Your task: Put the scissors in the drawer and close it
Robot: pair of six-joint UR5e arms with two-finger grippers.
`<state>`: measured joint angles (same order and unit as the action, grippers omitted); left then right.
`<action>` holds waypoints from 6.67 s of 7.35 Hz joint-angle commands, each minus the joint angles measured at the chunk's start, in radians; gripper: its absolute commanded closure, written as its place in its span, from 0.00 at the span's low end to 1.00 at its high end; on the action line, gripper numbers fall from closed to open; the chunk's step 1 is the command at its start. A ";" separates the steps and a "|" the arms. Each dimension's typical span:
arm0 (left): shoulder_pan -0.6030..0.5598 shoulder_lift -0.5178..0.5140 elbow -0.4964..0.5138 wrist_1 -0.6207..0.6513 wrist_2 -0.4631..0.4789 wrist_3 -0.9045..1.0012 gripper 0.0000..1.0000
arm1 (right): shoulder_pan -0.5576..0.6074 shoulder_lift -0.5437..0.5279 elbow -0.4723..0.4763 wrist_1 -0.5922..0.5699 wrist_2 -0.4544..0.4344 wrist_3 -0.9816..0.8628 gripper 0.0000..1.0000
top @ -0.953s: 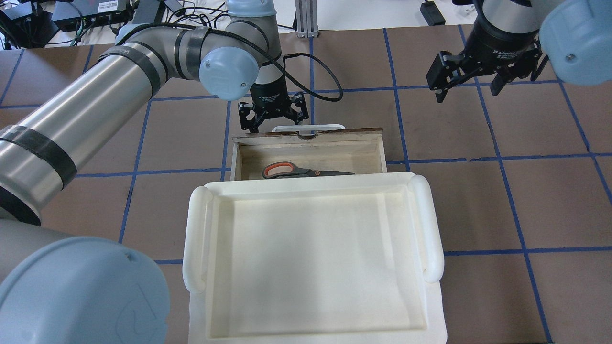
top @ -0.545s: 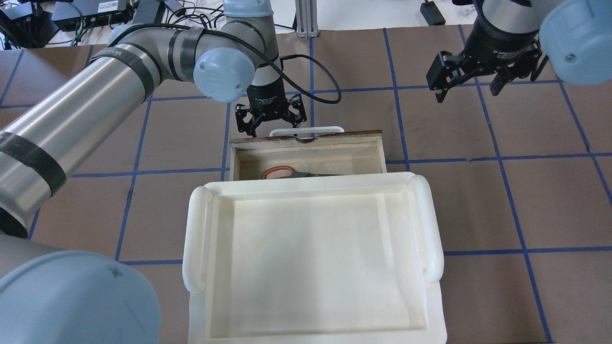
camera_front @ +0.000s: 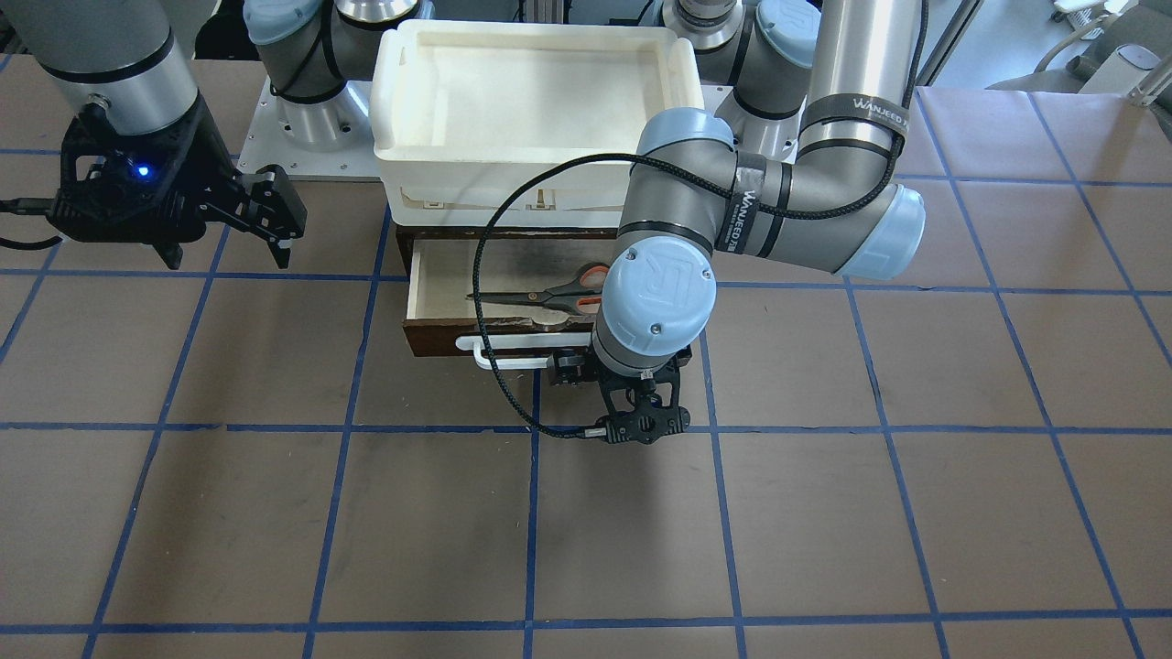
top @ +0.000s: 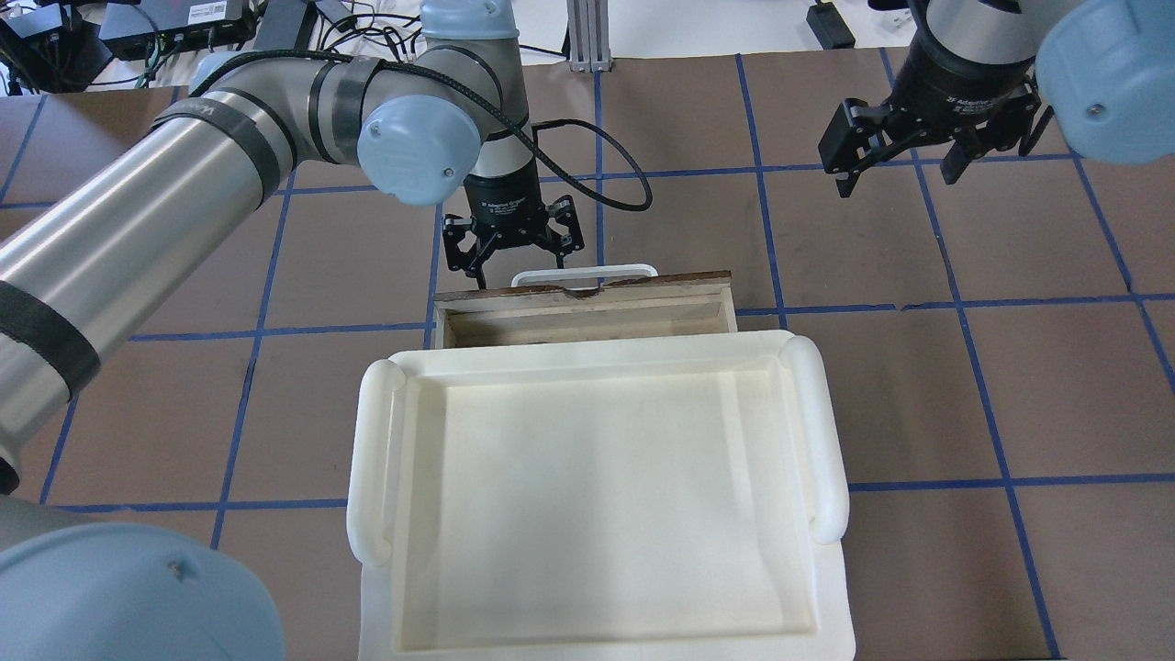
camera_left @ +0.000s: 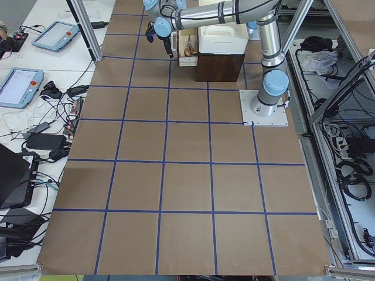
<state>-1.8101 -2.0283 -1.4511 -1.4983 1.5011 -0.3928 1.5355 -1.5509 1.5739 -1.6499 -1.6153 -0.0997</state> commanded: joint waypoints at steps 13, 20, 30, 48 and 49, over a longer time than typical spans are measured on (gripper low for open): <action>-0.005 0.135 -0.170 -0.106 -0.018 -0.080 0.00 | -0.003 0.000 0.000 -0.002 -0.002 -0.014 0.00; -0.035 0.146 -0.187 -0.131 -0.019 -0.123 0.00 | -0.003 0.000 0.000 -0.001 -0.002 -0.014 0.00; 0.191 0.222 0.035 -0.012 -0.004 0.365 0.00 | -0.005 0.000 0.000 0.010 -0.002 -0.018 0.00; 0.225 0.467 -0.045 -0.119 0.082 0.379 0.00 | 0.009 0.048 0.029 -0.054 -0.020 -0.028 0.00; 0.225 0.468 -0.046 -0.120 0.082 0.379 0.00 | 0.009 0.051 0.032 -0.054 -0.015 -0.018 0.00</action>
